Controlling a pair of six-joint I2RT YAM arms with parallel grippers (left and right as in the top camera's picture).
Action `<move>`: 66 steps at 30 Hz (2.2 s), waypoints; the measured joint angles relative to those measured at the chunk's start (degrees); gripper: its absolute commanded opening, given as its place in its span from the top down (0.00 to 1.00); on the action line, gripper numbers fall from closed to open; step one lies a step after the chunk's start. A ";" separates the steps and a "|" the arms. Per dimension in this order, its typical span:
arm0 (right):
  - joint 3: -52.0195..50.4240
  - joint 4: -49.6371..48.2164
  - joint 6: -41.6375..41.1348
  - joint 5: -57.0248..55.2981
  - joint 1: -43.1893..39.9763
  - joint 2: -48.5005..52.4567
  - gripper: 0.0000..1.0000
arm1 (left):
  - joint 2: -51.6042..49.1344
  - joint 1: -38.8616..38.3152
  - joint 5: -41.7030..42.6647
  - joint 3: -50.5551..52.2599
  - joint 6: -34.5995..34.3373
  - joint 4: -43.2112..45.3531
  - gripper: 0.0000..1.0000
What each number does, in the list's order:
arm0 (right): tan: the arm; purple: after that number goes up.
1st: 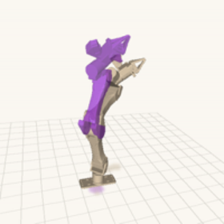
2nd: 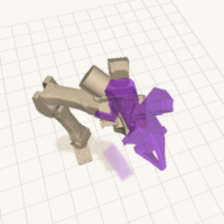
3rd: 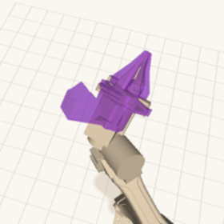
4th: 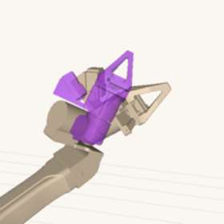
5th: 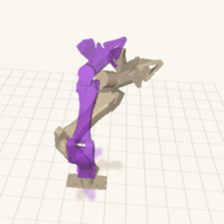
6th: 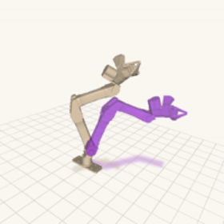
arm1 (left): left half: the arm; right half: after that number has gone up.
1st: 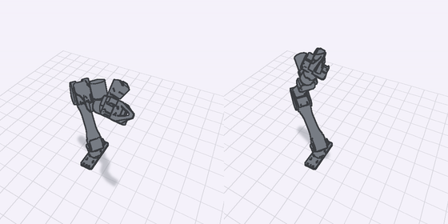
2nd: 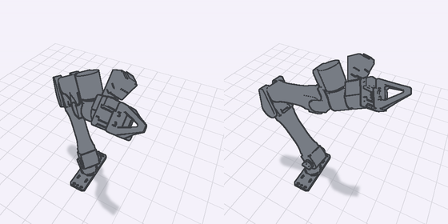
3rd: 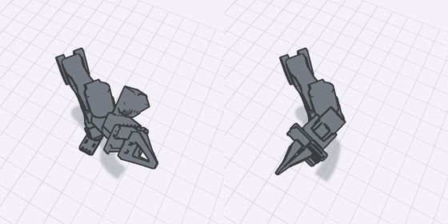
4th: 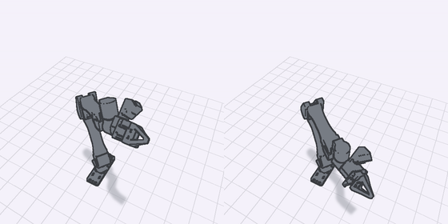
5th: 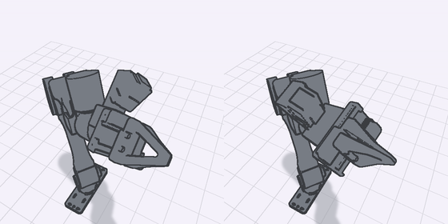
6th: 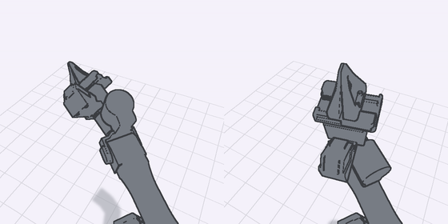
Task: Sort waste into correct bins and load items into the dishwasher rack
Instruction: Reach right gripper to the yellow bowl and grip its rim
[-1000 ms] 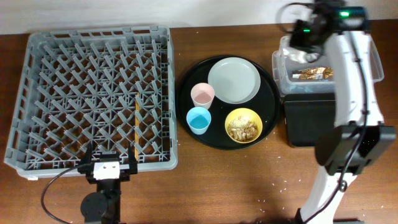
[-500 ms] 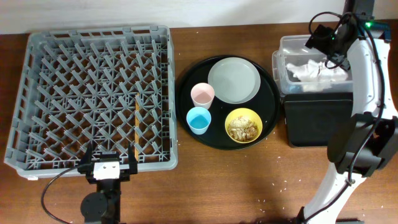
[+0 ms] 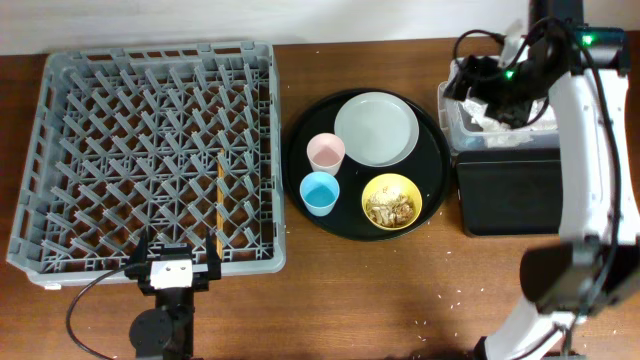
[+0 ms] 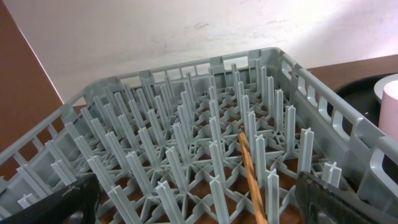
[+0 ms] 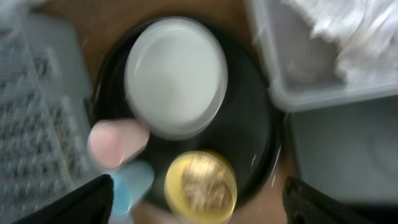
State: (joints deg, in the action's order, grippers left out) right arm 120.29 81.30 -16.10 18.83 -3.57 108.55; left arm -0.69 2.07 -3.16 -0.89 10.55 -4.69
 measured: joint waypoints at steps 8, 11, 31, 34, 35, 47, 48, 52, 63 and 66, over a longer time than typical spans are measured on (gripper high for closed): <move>-1.27 8.87 -0.31 -6.14 13.49 -6.36 0.22 | 0.00 0.00 0.00 0.00 0.00 0.00 0.01; -7.43 4.59 -2.19 -8.94 18.03 -6.14 0.28 | 0.00 0.00 0.00 0.00 0.00 -0.02 0.01; -49.62 -39.19 -8.31 -13.27 27.58 -4.66 0.48 | 0.07 0.00 0.00 0.00 0.00 -0.02 0.01; -49.66 -40.15 -8.76 -13.46 27.58 -3.08 0.51 | 0.07 0.00 0.00 0.00 0.00 -0.02 0.01; -49.66 -40.26 -8.98 -13.46 27.58 -2.38 0.52 | 0.07 0.00 0.00 0.00 0.00 0.00 0.01; -49.83 -40.41 -9.62 -13.46 27.69 0.20 0.78 | 0.07 0.00 0.00 0.00 0.00 -0.02 0.01; -49.83 -40.37 -9.62 -13.44 27.69 0.20 0.76 | 0.07 0.00 0.00 0.00 0.00 -0.02 0.01; -49.72 -38.40 -9.53 -13.49 27.69 0.20 0.66 | 0.07 0.00 0.00 0.00 0.00 -0.02 0.01; -45.42 -35.45 -9.55 -14.34 27.69 0.20 0.71 | 0.07 0.00 0.00 0.00 0.00 -0.02 0.01; -45.42 -35.45 -9.55 -14.36 27.69 0.20 0.71 | 0.07 0.00 0.00 0.00 0.00 -0.02 0.01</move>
State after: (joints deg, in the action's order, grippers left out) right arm 74.87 45.84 -25.65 4.47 24.12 108.75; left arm -0.62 2.07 -3.16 -0.89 10.55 -4.71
